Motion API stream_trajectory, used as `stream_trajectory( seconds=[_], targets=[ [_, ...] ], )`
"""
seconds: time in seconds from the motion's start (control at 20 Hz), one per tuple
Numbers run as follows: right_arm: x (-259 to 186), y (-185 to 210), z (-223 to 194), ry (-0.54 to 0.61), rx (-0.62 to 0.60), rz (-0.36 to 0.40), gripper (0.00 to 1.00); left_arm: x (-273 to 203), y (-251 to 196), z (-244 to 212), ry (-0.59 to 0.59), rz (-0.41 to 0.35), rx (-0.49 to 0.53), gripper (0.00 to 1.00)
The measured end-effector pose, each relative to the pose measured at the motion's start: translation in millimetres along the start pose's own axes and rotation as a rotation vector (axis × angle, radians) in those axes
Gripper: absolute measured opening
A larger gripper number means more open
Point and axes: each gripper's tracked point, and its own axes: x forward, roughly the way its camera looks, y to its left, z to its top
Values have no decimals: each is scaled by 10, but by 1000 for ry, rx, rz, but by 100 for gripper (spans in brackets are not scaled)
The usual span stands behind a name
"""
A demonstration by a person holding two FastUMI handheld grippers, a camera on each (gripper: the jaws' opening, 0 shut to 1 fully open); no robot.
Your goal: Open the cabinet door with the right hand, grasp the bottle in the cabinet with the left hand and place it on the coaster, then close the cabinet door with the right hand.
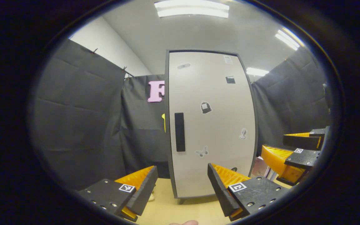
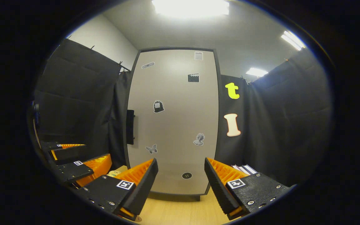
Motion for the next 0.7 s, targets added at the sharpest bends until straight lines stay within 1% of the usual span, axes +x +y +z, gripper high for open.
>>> stream_trajectory(
  seconds=[0.15, 0.2, 0.25, 0.35, 0.4, 0.45, 0.7],
  targets=[
    [80, 21, 99, -19, -5, 3, 92, -14, 57, 35, -4, 9, 9, 92],
    [97, 35, 101, -16, -17, 0, 91, -14, 70, 47, -6, 12, 11, 92],
    [151, 57, 95, -12, -24, 4, 93, -12, 89, 56, -9, 18, 15, 92],
    [271, 100, 66, 0, -25, 7, 93, -20, 136, 51, -2, 30, 25, 92],
    [313, 144, 50, 4, -20, 15, 93, -31, 166, 34, 2, 32, 25, 88],
    [362, 173, 37, 8, -22, 20, 93, -62, 268, -23, 5, 40, 23, 92],
    [575, 307, 30, 6, -44, 55, 93, -250, 505, -127, 32, 77, 19, 92]
  ],
)
